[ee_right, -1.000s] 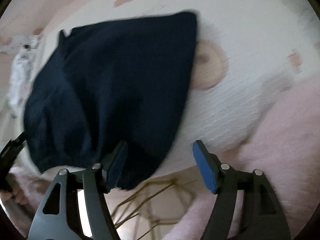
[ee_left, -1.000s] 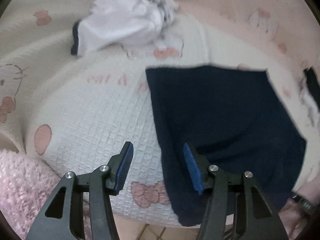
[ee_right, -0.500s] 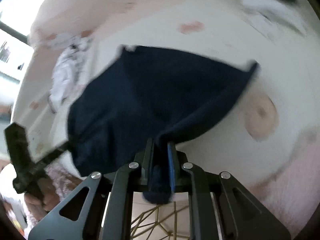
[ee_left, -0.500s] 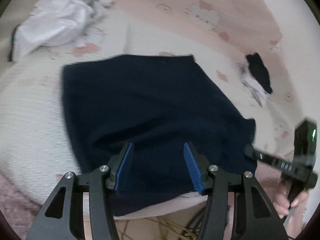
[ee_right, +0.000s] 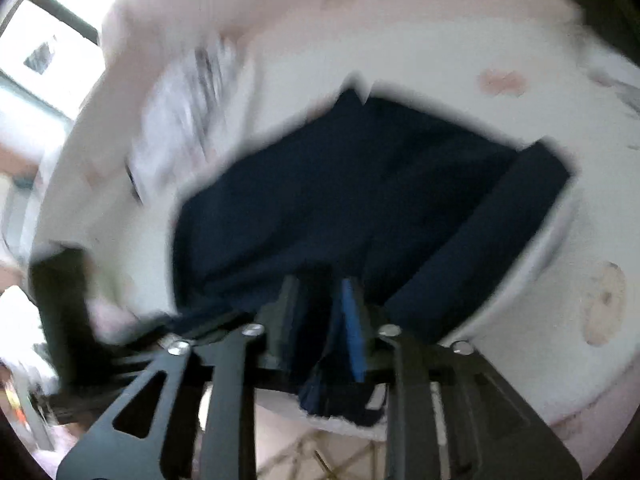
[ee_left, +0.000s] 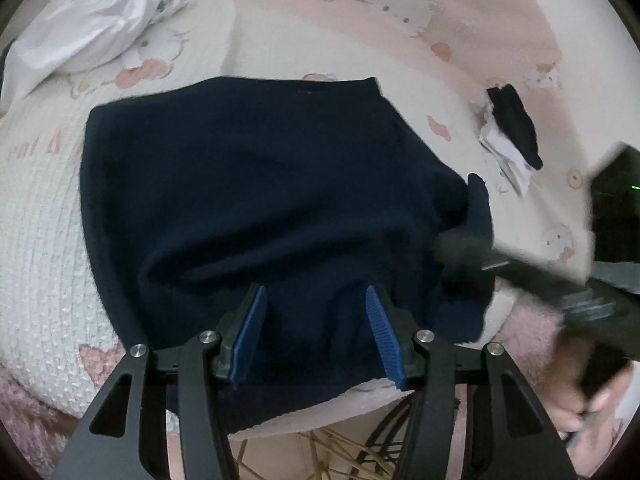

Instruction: Fold clothes

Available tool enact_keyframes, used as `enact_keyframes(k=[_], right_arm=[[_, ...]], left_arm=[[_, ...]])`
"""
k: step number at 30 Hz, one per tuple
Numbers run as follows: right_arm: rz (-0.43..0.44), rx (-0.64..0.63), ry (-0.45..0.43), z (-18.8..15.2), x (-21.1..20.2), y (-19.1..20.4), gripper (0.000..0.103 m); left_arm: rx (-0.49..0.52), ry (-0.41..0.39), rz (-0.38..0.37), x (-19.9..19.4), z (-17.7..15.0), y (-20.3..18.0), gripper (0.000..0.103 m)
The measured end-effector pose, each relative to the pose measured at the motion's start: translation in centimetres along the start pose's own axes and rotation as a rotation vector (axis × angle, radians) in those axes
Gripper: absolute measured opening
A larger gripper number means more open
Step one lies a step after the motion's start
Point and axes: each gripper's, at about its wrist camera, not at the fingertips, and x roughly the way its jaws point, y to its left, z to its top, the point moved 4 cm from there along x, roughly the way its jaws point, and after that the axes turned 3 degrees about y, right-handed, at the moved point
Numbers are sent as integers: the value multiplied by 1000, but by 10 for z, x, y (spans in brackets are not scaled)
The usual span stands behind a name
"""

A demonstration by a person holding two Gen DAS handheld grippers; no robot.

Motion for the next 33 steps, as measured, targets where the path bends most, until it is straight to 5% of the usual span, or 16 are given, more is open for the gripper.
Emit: enact_keyframes(k=[3,6,10,17,24,29,33], right_arm=[[-84,101,-114,-6,-35,-26,31],[-200,143,-30,-26,-18,-63,32],[-136,245,127,-50,15,-94,33],[-172,142,53,-36,12,-75,34],[-74,223,43,-33,15,-85,37],[3,217,39,-26,25,-78,38],[54,213,45,-25,26,-70,38]], left_arm=[[23,-9,-34,1,2,-10,54],[20,8,-98,10,0,-18,54],[19,62,-177,24,0,-30,54],[87,117,-250,39,14,-64,54],[94,174,-272,55,10,-75,56],[85,99,-241,43,7,-72,56],[97,115,-224,46,2,-65,56]])
